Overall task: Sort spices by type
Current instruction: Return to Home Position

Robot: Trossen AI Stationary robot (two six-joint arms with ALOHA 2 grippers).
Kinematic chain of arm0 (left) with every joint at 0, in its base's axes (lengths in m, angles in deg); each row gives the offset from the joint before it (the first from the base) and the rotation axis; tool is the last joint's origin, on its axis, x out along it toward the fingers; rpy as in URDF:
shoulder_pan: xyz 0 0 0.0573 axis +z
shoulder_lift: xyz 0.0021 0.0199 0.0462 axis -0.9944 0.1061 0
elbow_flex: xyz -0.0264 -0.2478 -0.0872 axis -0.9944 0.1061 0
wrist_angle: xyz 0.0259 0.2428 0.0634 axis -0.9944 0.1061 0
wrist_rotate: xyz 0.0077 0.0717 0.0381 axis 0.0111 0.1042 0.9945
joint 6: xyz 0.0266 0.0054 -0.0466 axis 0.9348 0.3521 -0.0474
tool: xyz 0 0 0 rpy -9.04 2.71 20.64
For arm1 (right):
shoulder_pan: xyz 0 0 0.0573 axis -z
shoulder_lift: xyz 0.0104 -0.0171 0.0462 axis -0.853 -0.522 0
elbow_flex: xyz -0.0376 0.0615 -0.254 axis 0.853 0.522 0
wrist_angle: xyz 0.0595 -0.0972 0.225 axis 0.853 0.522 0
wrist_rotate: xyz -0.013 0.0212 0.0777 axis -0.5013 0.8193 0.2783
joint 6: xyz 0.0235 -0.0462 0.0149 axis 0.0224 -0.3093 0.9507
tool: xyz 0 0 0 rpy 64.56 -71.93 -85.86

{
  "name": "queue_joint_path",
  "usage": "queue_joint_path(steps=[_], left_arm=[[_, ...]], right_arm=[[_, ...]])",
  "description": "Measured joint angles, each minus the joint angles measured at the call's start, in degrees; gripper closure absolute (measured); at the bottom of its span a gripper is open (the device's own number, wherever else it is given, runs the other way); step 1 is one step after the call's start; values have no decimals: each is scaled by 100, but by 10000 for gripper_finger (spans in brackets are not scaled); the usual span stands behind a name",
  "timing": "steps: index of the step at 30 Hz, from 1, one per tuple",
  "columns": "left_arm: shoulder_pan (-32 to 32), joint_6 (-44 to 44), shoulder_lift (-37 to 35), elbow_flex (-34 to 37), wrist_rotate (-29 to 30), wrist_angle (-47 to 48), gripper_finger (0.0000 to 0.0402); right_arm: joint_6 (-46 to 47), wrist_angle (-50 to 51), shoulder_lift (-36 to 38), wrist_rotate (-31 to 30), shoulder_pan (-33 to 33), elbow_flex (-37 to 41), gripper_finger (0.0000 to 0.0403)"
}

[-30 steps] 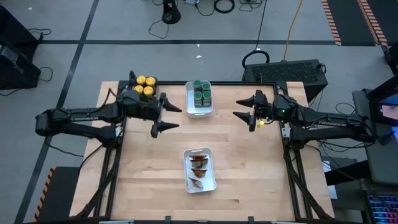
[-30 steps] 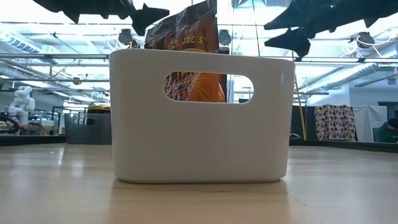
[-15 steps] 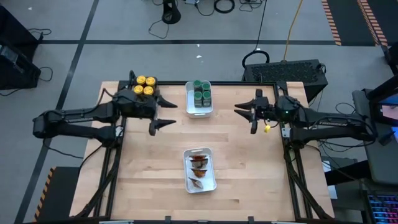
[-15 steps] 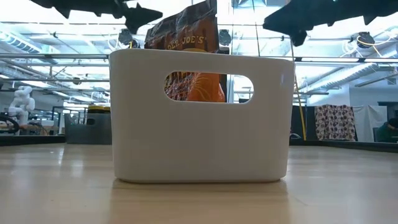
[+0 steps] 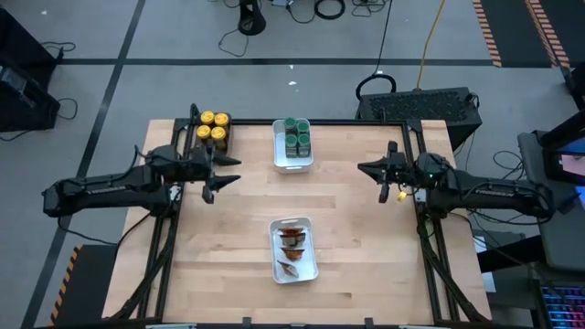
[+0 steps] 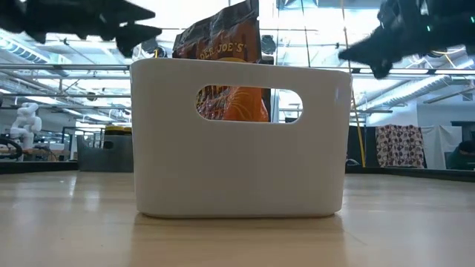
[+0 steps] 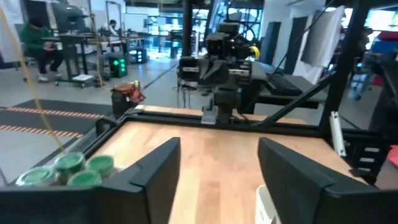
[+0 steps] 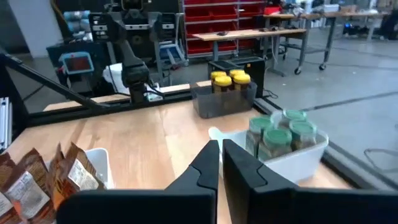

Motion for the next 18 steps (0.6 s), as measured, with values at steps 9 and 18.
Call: queue_joint_path(steps=[9,18], left_arm=[[0,-430,-469,841,22,-301,282],[0,-740,-601,1271,7,-649,368]], right_arm=[[494,-412,837,-10,3,1102,402],[516,-256,1102,-9,3,1362,403]])
